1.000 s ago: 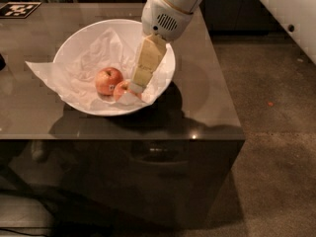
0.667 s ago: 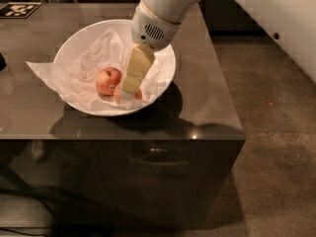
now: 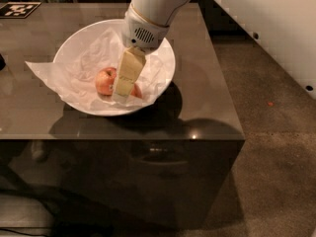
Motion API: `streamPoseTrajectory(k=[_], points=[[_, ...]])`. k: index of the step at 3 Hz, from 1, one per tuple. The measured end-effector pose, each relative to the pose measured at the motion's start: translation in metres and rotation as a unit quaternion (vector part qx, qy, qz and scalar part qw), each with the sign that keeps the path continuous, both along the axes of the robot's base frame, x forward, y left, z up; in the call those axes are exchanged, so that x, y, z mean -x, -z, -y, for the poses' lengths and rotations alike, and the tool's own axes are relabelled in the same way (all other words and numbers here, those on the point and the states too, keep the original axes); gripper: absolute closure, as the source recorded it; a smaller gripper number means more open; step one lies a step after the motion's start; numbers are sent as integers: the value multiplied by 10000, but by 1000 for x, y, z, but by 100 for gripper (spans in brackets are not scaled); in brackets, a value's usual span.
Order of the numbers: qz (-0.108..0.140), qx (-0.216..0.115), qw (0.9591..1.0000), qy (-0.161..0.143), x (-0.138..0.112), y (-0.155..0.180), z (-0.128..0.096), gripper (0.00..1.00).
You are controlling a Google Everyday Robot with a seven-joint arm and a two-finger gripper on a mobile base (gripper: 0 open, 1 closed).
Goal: Pick apple from white bowl
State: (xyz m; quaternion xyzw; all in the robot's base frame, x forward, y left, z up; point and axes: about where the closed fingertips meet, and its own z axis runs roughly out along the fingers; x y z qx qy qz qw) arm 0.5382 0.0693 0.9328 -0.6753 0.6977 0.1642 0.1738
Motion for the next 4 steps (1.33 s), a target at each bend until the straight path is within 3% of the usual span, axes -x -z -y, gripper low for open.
streamPoseTrajectory(k=[1, 2, 4], points=[[312, -34, 9994, 154, -12, -23, 25, 0], [316, -35, 9994, 154, -12, -23, 25, 0], [659, 77, 9977, 94, -12, -48, 18, 0]])
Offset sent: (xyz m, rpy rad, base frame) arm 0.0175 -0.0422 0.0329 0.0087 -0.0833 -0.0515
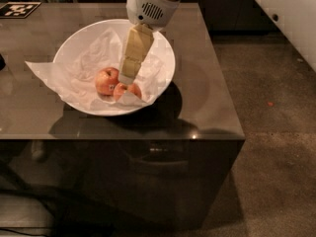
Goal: Pick apple from white bowl
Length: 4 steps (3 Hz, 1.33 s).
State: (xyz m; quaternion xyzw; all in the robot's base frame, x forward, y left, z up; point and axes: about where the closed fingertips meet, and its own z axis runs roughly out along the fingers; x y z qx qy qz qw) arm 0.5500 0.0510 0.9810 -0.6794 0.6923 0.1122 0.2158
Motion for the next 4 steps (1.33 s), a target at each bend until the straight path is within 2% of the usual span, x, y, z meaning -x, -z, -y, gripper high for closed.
streamPoseTrajectory(k=[1, 2, 3, 4], points=[[137, 291, 9994, -150, -15, 11, -17, 0], [138, 291, 9994, -149, -15, 11, -17, 0], [45, 141, 9998, -118, -18, 28, -16, 0], [-234, -2, 9997, -41, -17, 54, -18, 0]])
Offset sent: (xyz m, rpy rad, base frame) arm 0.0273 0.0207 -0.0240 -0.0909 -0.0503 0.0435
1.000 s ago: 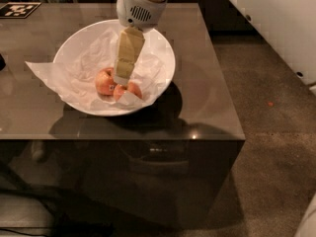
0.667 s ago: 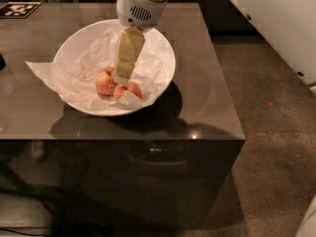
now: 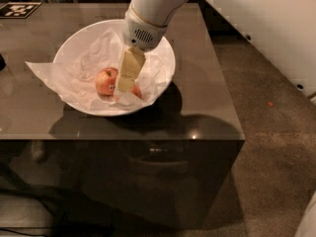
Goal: Pick apple from white bowl
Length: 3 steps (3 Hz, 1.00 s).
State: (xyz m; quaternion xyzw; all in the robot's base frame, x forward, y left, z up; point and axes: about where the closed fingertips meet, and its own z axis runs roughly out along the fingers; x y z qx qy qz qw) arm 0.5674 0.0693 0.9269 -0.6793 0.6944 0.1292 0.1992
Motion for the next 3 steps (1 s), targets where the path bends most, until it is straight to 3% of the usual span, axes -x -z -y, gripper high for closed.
streamPoseTrajectory(k=[2, 3], points=[[-549, -177, 9983, 126, 11, 44, -6, 0], [-693, -255, 9971, 208, 16, 59, -5, 0]])
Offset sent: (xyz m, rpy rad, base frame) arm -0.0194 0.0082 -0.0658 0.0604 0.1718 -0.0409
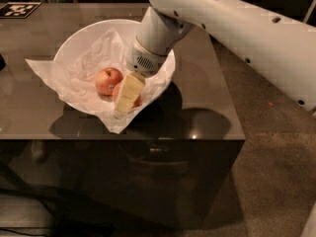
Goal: Pick apple from white bowl
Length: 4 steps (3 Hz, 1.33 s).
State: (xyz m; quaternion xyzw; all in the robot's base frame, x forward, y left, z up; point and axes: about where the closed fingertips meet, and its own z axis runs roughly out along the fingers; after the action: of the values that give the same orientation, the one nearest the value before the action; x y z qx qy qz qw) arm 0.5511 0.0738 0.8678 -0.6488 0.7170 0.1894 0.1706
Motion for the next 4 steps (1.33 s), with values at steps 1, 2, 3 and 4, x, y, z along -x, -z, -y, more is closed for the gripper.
streamPoseTrajectory(k=[1, 2, 3, 4], points=[[-78, -28, 10000, 0, 4, 6, -1, 0], [-79, -31, 10000, -1, 4, 6, -1, 0], [-196, -266, 9994, -126, 19, -45, -21, 0], [-196, -268, 9994, -139, 20, -48, -21, 0]])
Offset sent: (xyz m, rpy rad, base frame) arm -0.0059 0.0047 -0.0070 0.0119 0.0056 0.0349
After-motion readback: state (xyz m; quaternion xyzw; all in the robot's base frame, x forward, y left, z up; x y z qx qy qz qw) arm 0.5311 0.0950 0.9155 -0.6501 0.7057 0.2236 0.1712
